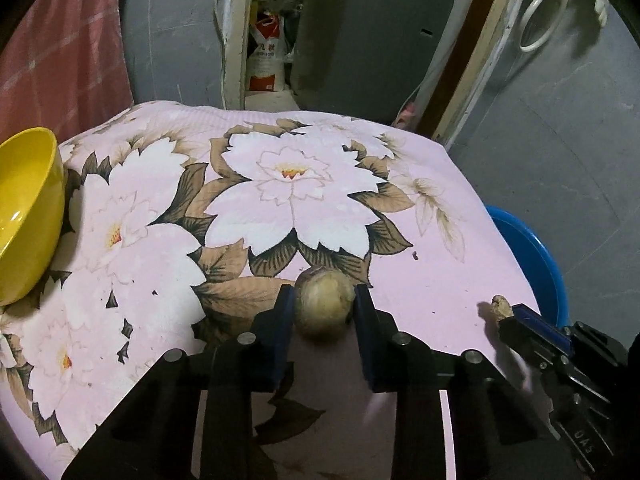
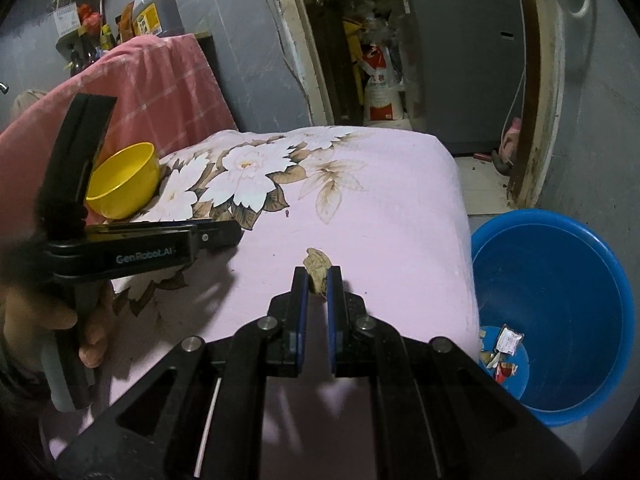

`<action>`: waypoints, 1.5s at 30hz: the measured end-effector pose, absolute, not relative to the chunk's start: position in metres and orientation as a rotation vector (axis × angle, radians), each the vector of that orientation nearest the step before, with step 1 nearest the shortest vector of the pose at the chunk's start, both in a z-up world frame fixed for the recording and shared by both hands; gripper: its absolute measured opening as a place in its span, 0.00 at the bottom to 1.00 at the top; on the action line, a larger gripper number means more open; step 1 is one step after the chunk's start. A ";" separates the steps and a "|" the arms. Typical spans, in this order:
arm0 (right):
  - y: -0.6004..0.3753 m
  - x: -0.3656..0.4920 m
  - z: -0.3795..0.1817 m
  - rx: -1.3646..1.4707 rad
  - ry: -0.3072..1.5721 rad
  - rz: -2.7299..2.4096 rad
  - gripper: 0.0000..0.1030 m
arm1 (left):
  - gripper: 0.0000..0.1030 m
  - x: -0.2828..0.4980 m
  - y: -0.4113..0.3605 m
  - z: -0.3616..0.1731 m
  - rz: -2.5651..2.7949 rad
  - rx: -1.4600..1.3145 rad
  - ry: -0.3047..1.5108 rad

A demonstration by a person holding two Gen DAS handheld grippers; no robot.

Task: Collect trash
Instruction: 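Grasp the round brown peel with the left tool while the right tool grasps a small peel, then carry both peels over the blue bucket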

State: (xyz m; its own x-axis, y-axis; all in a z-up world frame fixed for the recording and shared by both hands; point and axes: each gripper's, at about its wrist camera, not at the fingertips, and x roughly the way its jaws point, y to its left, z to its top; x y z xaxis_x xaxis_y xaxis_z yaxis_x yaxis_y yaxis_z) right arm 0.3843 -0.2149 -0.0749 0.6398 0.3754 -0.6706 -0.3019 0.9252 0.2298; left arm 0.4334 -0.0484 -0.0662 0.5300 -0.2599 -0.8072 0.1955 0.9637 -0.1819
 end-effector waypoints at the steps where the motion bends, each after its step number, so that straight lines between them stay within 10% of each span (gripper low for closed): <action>1: -0.217 0.383 -0.074 0.104 0.783 0.387 0.16 | 0.24 0.432 -0.048 -0.066 -0.269 -0.075 0.972; 28: -0.323 0.311 0.034 0.194 0.279 0.223 0.16 | 0.23 0.328 -0.134 0.047 -0.443 -0.175 0.337; 45: -0.399 0.304 0.024 0.233 0.237 0.076 0.16 | 0.24 0.341 -0.231 0.034 -0.549 0.009 0.408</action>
State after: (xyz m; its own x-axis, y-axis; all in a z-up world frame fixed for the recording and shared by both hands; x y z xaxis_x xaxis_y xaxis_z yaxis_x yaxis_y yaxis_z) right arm 0.3036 -0.3986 0.0240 0.9693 0.1023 -0.2238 -0.0475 0.9702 0.2375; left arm 0.3413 -0.2310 0.0343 0.7752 -0.5055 -0.3789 0.5089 0.8551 -0.0996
